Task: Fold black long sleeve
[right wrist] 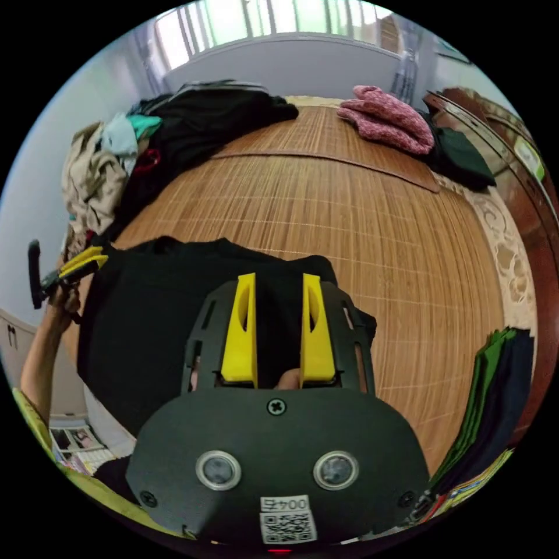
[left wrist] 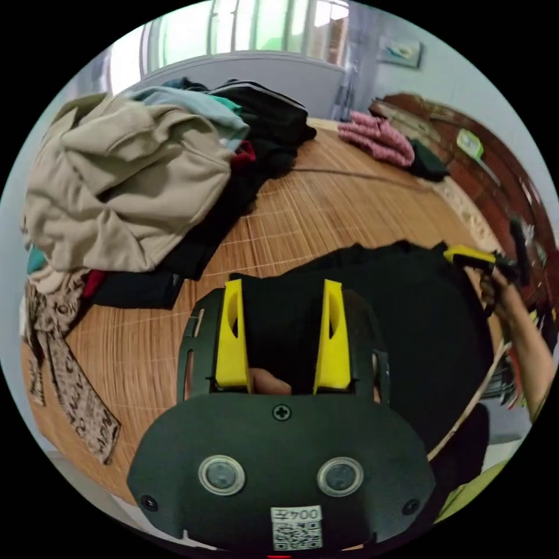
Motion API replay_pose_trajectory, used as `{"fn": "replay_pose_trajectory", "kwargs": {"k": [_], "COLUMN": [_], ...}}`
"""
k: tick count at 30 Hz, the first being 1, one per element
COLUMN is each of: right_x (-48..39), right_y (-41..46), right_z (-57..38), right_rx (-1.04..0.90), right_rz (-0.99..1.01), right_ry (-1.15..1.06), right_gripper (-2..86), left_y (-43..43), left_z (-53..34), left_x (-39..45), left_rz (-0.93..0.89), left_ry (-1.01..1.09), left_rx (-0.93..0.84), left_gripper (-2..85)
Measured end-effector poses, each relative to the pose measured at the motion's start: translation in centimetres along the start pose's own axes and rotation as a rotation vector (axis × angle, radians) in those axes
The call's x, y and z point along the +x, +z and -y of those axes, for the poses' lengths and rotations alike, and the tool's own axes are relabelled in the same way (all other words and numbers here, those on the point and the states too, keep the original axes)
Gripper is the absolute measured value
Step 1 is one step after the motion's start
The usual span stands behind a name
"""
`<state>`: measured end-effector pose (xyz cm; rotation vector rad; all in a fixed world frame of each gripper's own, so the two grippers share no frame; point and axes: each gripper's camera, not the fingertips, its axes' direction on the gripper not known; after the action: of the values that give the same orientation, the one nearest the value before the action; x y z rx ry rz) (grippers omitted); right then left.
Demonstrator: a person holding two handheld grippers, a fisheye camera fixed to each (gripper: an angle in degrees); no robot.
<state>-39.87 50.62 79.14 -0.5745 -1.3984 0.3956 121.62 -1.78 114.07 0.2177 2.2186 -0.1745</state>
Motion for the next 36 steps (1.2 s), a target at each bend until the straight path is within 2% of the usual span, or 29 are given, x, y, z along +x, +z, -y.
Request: {"fn": "replay_pose_trajectory", "kwargs": {"k": [5,8,10,13,14,15,17,22,26,30,36], "right_x": [4.2,5.6,6.3,7.5,7.8,8.5,9.7,11.9,14.0,17.3,20.7], "right_y": [-3.5,-4.3,-3.7,-1.7,-1.1,-0.6,-1.3,-6.2,-8.6,-10.8,-12.9], "right_z": [-5.9,-10.7,-14.1,-17.2,-17.7,-18.6,-19.5,-23.8,-29.5,-36.6,-43.3], "right_rx": [0.052,0.042,0.003,-0.093,-0.122,-0.128,-0.117,-0.008,0.018,0.080,0.201], "right_rz": [0.109,0.168,0.191,0.177,0.171,0.166,0.202,0.314,0.352,0.353,0.379], "right_ry": [0.081,0.076,0.065,0.105,0.112,0.133,0.179,0.185,0.228,0.334,0.421], "right_gripper": [11.2,10.4,9.9,9.4,9.1,8.8,9.1,9.8,8.6,7.4,6.4], "left_y": [-4.9,-6.1,-4.9,-1.4,0.4,1.2,-0.2,-8.0,-13.1,-16.5,-19.2], "left_z": [-2.0,-4.0,-4.7,-5.6,-5.9,-6.2,-6.7,-9.5,-18.2,-28.6,-36.0], "left_x": [-6.8,-6.8,-5.3,-3.8,-4.1,-4.9,-6.2,-6.9,-9.5,-10.6,-10.3], "left_rz": [-0.107,-0.216,-0.267,-0.153,-0.044,-0.053,-0.118,-0.095,-0.168,-0.133,-0.152], "left_ry": [-0.216,-0.156,-0.070,-0.054,-0.078,-0.119,-0.229,-0.182,-0.220,-0.235,-0.262], "left_rx": [0.146,0.156,0.074,-0.047,-0.131,-0.163,-0.091,0.039,-0.008,-0.099,-0.113], "left_gripper": [11.4,6.1,4.0,1.8,1.3,1.0,0.8,1.1,1.6,1.7,2.2]}}
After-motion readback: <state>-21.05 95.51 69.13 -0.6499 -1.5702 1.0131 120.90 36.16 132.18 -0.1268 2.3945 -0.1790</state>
